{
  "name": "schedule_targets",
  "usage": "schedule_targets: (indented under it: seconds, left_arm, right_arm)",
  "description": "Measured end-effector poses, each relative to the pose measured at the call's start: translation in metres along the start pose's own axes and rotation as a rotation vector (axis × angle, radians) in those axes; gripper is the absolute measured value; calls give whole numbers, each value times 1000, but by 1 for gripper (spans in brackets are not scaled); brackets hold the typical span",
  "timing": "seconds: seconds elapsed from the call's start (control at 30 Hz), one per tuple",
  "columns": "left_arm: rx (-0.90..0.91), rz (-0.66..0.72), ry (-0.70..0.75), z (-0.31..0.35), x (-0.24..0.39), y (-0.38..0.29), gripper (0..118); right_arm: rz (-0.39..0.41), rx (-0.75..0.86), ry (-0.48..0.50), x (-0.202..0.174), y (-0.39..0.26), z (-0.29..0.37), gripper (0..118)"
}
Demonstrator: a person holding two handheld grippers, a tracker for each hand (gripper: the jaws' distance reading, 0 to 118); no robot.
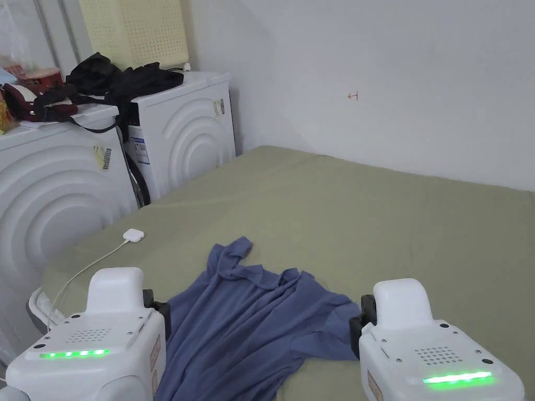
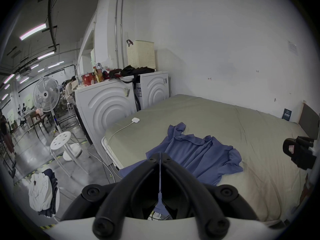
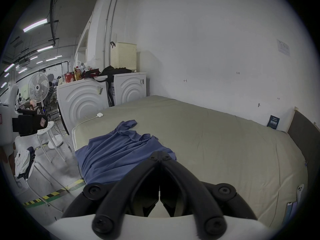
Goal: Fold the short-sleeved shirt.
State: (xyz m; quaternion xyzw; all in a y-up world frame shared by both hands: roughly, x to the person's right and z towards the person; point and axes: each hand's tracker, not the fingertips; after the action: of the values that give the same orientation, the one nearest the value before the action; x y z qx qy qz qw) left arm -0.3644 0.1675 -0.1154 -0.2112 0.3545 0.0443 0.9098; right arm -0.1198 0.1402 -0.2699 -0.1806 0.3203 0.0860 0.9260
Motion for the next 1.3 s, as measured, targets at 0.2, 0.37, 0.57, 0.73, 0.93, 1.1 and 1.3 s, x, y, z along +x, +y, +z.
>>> schedule_targets:
  seconds: [0.2,0.37,0.57,0.73,0.93,1.1,1.3]
  left_arm:
    - [-32,-80,-56,-28,11,3,0]
    - [-182,-87,-173,-99,20,-11,15]
    - [-365,-104,-240,-185,37,-38,43]
    - [-560,-135,-273,-252,44,-55,115]
    - [-620,-221,-252,-303,54,-88,113]
    - [-607,-186,-306,-289,45,-61,2]
    - [-621,-162,-329,-255,48,-44,2]
  right_arm:
    - [-5,-17,-19,8,-2,-2,0]
    - [3,-44,-34,13,-13,4,0]
    - [-24,-130,-38,23,-42,8,0]
    - [-61,-194,-27,27,-58,5,0]
    - [-102,-254,-46,37,-67,-2,0]
    - [-129,-267,-52,45,-72,6,0]
    - [-162,-235,-69,58,-72,33,0]
